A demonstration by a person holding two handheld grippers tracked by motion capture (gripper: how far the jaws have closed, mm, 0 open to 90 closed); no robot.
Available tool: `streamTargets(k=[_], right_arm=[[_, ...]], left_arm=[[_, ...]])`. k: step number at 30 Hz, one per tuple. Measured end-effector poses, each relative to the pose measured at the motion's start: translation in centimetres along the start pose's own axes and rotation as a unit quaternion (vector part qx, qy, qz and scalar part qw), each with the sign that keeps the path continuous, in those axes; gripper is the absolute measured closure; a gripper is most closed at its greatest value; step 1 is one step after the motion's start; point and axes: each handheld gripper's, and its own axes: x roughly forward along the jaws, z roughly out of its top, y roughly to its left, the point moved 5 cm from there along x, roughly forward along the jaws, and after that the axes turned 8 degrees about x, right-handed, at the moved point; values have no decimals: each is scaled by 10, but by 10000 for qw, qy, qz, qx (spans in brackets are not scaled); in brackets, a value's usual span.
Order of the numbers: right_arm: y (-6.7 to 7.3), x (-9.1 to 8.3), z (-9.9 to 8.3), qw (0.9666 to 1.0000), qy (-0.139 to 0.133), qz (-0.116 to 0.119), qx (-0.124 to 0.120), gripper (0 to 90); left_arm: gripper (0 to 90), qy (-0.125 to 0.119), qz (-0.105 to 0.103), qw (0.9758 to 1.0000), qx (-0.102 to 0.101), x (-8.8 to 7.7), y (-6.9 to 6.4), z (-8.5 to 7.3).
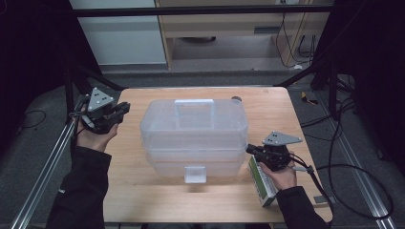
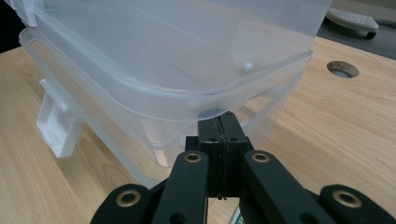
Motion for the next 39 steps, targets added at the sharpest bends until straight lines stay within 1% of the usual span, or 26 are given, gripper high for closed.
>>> streamTargets(k=[2,4,7,8,10,12,16,17,18,21,23,25,27,29,31,34,37,39], right_arm=[[0,0,0,10000,3,0,-4,900],[0,0,0,10000,2,8,0,900],[0,0,0,10000,-1,1,-2,900],[0,0,0,10000,2,-5,1,900],[0,0,0,10000,3,1,-3,900],[0,0,0,10000,0,0,-2,900],[0,0,0,10000,-6,-14,-4,900],[0,0,0,10000,-4,-12,-3,900],[0,0,0,10000,-8,-15,-6,900],[0,0,0,10000,-11,-10,-1,900],[0,0,0,10000,-10,-9,1,900],[0,0,0,10000,-13,-13,-2,900],[0,0,0,10000,-14,-12,-3,900],[0,0,0,10000,-19,-13,2,900],[0,0,0,10000,-23,-17,12,900],[0,0,0,10000,-33,-14,21,900],[0,0,1,10000,-43,-37,14,900],[0,0,1,10000,-47,-36,15,900]], left_arm=[[848,-1,36,10000,-88,-1,0,-9],[866,-9,26,9999,-149,-2,-1,-19],[882,33,85,9996,-261,-2,-3,-35],[890,14,68,9994,-343,-3,-4,-40],[894,8,56,9990,-435,-3,-6,-50],[895,77,25,9988,-482,-1,-10,-61],[895,123,-33,9983,-560,0,-17,-75],[895,114,-79,9981,-602,1,-20,-79],[896,112,-73,9980,-615,0,-22,-81],[896,81,-147,9978,-641,1,-30,-87],[896,64,-234,9975,-669,3,-37,-92],[896,28,-302,9975,-640,6,-44,-95],[896,26,-395,9971,-657,9,-51,-99],[896,101,-450,9973,-568,11,-55,-100],[896,75,-542,9968,-577,12,-60,-99],[896,85,-649,9967,-478,13,-68,-98],[896,144,-610,9972,-409,12,-71,-97],[896,128,-639,9968,-463,12,-71,-97]])
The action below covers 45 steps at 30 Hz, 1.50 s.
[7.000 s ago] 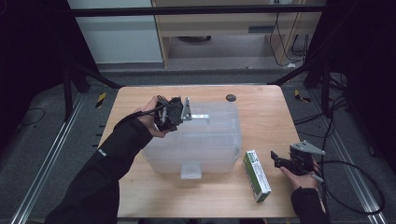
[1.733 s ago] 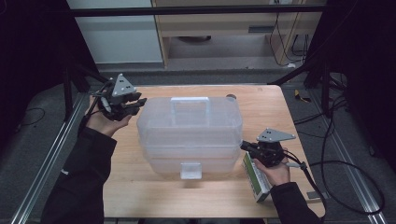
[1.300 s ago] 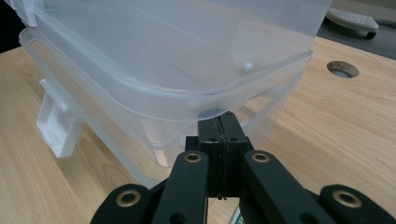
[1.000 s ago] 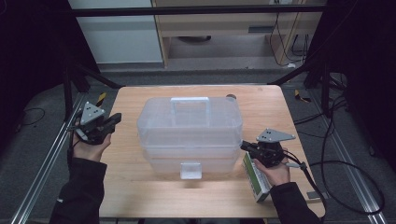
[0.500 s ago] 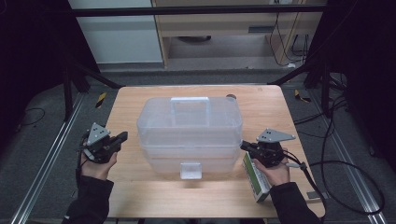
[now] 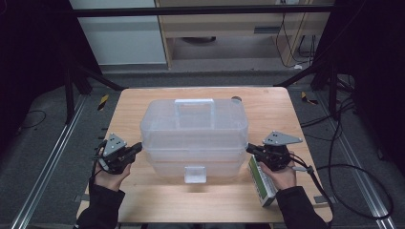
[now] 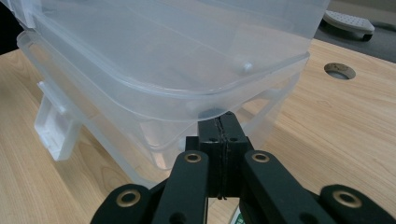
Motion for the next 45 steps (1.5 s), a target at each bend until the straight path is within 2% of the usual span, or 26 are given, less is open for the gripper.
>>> streamTargets(k=[2,4,8,13,31,37,45], right_arm=[[0,0,0,10000,1,7,-1,900],[0,0,0,10000,-9,-3,-8,900],[0,0,2,10000,-24,0,0,900],[0,0,2,10000,-24,-8,14,900],[-1,-1,13,9996,-264,-47,68,900],[-3,-2,18,9992,-376,8,150,900],[-3,0,24,9991,-415,-3,127,900]], left_arm=[[896,31,-92,10000,-5,0,0,-1],[896,122,-63,9999,87,2,-2,-4],[896,159,-113,9998,109,5,-5,-7],[896,-63,-197,9997,89,0,-9,1],[897,-291,-130,9995,33,-4,-7,15],[897,-350,-81,9993,56,-4,-5,21],[897,-401,-80,9991,79,-1,-2,26]])
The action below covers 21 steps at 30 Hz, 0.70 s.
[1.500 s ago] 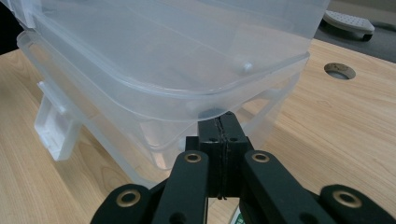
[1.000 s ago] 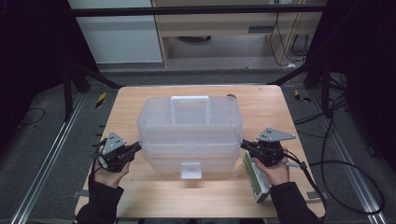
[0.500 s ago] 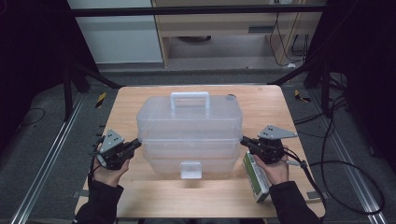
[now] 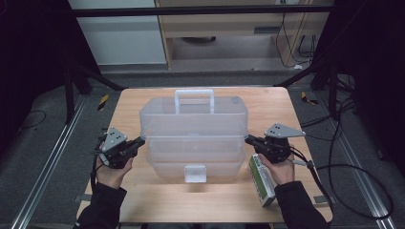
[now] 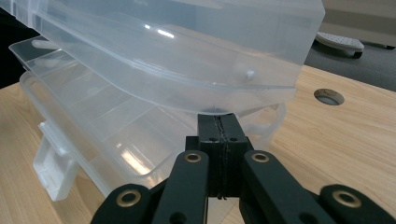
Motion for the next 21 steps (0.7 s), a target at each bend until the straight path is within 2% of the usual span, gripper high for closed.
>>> streamTargets(k=[12,16,21], right_arm=[[-1,2,6,10000,-56,20,-9,900],[-1,2,6,10000,-47,17,-17,900],[0,3,5,10000,-28,33,-35,900]], left_arm=[[897,-73,-8,10000,-26,4,3,5],[892,-48,11,10000,26,5,1,4],[828,18,184,9997,130,0,-1,-3]])
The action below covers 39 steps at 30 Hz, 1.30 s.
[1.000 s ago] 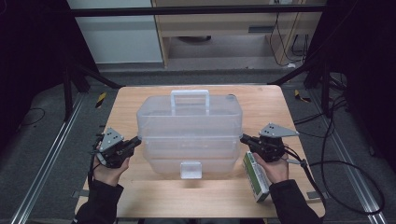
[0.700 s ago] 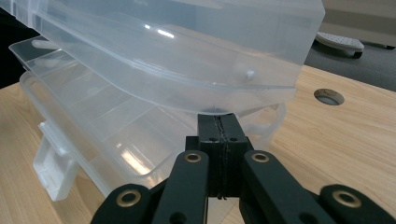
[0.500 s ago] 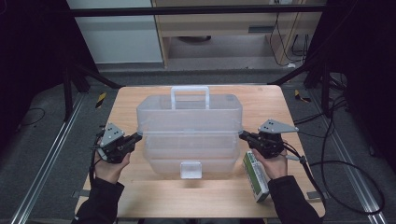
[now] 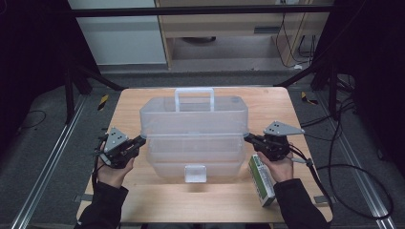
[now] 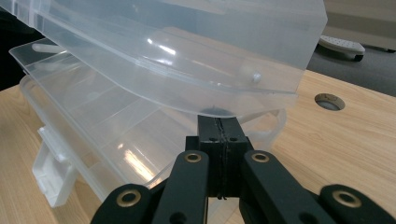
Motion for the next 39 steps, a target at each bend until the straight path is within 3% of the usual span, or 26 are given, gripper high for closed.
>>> streamTargets(k=[3,7,15,25,39], right_arm=[[0,0,0,10000,0,4,0,900],[1,0,0,10000,14,4,-8,900],[2,-1,1,10000,10,12,-36,900],[2,-2,1,10000,19,26,-26,900],[1,0,0,9999,113,-68,15,890]], left_arm=[[781,32,167,9998,108,-4,1,-3],[735,-7,233,9997,69,-4,5,-3],[658,-100,206,9997,132,5,6,0],[661,-231,199,9992,259,11,6,7],[685,-247,291,9990,232,12,6,8]])
